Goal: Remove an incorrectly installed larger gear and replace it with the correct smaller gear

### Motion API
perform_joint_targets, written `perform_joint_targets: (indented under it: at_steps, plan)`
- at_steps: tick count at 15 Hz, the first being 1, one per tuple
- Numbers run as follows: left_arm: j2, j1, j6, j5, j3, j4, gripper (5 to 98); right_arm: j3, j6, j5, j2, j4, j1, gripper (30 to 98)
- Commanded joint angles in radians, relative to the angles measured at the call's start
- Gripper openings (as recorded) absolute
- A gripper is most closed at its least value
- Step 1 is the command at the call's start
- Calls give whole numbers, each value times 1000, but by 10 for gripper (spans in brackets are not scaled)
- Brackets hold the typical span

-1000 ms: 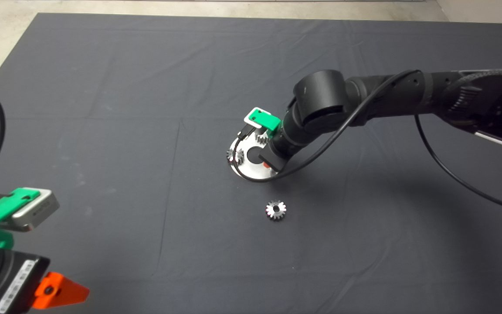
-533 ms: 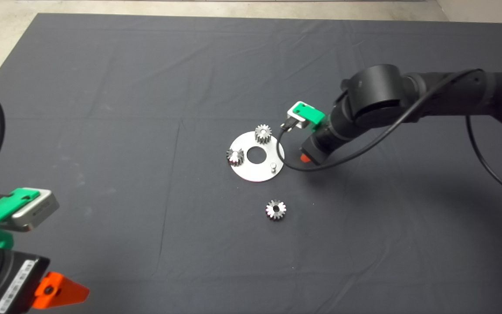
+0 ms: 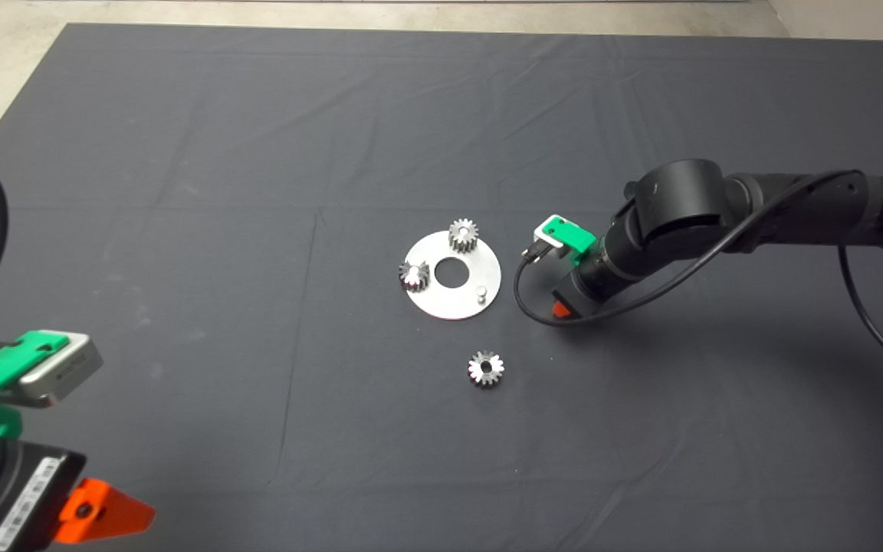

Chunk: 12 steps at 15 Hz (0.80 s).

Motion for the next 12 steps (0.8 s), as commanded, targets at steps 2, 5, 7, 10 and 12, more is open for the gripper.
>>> perform_joint_targets:
  at_steps: [2, 5, 7, 10, 12]
  plan:
    - [-3, -8, -6, 6, 17, -17, 982, 14, 13, -1, -1, -32, 36, 508]
    - [-5, -8, -6, 6, 17, -17, 982, 24, 42, -4, -12, -32, 41, 515]
    - [-3, -8, -6, 6, 16, -15, 982, 27, 56, -4, -10, -30, 49, 515]
    - [-4, -8, -6, 6, 16, -15, 982, 29, 58, -4, -14, -29, 50, 530]
    - [-5, -8, -6, 6, 16, -15, 982, 56, 61, -2, -22, -23, 88, 571]
